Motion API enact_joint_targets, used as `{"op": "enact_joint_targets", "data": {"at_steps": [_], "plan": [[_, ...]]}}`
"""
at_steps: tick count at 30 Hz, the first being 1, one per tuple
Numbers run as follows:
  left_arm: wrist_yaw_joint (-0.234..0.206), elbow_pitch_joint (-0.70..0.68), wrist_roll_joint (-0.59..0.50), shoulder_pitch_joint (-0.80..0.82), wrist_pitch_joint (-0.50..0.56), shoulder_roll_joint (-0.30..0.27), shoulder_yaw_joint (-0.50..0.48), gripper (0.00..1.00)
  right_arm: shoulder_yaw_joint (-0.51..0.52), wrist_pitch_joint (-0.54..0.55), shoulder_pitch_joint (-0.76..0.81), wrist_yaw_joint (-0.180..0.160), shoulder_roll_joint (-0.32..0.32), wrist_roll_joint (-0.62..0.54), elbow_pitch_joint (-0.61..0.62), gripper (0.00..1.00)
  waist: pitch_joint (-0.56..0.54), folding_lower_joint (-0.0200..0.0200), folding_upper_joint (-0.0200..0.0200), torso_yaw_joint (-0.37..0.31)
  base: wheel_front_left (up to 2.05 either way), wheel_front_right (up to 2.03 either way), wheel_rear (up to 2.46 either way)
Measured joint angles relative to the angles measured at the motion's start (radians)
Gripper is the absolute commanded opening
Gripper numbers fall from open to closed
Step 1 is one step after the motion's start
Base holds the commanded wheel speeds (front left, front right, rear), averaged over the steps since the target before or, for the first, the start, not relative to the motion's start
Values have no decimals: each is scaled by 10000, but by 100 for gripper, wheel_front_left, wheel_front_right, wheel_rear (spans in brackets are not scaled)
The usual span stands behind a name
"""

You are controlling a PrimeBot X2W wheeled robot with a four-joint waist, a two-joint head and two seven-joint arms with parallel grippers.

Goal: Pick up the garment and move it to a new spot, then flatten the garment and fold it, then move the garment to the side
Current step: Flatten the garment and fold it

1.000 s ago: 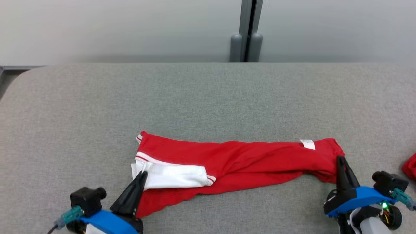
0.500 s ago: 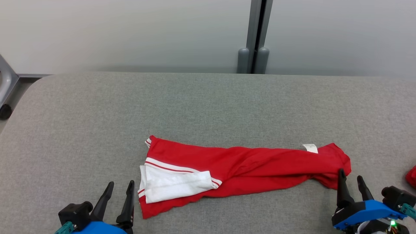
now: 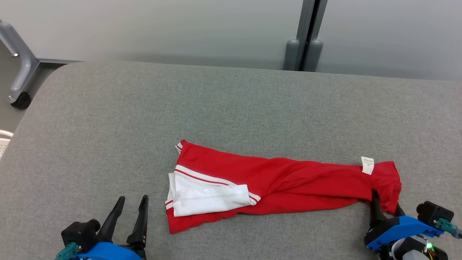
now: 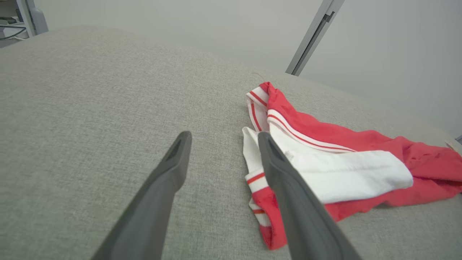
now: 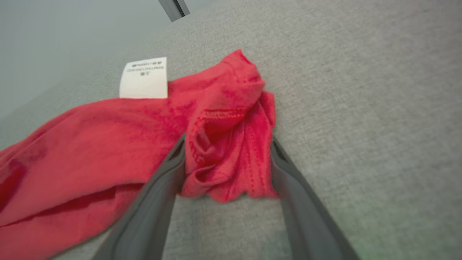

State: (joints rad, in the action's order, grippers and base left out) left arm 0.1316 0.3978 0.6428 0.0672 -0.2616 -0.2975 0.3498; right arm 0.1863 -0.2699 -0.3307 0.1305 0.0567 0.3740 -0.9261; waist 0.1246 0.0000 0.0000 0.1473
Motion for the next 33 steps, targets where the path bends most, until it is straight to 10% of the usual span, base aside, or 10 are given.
{"op": "enact_joint_targets", "data": {"at_steps": [1,2,15,25,33], "plan": [[0,0,12,6,0,-29,-8,100,-121,-8,-36,0,19,132,-81,6,4,0,0,0,0,0,0],[0,2,13,8,0,-46,-21,100,-194,-19,-68,0,44,176,-144,0,4,0,0,-8,0,0,0],[0,102,-94,-37,-2,165,40,100,1035,59,358,0,-81,-840,2380,0,-219,1,3,-330,0,0,0],[0,359,-107,-40,0,360,309,100,-3252,58,523,2,-67,157,5166,0,-483,0,2,31,0,0,0],[0,594,-82,52,0,418,794,100,-5979,56,5,2,-94,581,3919,0,-659,0,1,1099,0,0,0]]}}
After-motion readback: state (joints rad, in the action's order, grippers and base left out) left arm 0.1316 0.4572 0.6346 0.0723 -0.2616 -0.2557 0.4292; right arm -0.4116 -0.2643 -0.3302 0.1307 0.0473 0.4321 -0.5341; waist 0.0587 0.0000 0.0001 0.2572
